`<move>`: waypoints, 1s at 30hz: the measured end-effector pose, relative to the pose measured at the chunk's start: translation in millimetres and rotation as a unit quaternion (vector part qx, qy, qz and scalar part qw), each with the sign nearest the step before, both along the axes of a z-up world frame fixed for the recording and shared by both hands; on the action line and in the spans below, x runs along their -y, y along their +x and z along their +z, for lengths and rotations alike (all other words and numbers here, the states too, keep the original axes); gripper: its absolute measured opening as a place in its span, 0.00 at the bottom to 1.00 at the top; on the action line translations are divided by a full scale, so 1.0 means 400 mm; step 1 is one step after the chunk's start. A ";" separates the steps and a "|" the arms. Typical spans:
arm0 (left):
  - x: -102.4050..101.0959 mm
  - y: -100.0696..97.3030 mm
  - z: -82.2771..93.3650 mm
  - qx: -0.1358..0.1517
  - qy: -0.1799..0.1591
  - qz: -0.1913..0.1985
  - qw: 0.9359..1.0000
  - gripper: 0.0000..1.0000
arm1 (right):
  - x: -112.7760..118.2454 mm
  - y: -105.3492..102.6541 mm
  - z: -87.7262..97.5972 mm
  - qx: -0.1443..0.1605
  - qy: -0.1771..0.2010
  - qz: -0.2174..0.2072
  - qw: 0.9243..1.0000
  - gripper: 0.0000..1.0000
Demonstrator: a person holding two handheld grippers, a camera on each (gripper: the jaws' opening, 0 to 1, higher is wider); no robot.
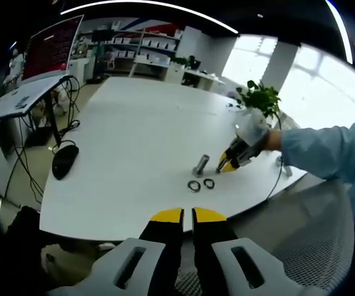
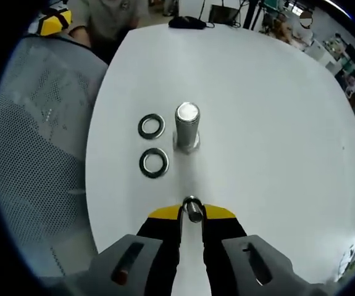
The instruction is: Place the washer onto the threaded stud by aligning its center hole with the stud, sliding it down to the base, and recovering from edge contact or off-axis alignment until the washer reaches the visible bottom stop.
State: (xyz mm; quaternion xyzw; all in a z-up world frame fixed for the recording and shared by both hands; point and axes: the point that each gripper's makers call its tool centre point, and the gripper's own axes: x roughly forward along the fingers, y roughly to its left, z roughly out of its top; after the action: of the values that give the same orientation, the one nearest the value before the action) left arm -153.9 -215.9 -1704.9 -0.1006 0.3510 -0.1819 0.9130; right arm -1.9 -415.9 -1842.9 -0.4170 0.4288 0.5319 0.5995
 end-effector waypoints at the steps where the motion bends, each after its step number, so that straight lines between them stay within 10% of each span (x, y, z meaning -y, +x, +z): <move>1: 0.000 0.000 0.000 0.000 0.000 0.000 1.000 0.03 | 0.001 -0.001 -0.002 0.000 0.000 0.000 1.000 0.14; 30: 0.003 0.002 0.006 0.009 -0.002 -0.003 1.000 0.03 | 0.061 0.012 0.065 0.014 0.019 0.000 1.000 0.21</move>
State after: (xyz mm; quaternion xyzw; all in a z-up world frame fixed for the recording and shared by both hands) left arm -153.0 -217.2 -1702.3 -0.1002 0.3431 -0.1859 0.9153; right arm 2.7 -440.5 -1817.0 -0.4129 0.4106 0.5336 0.6133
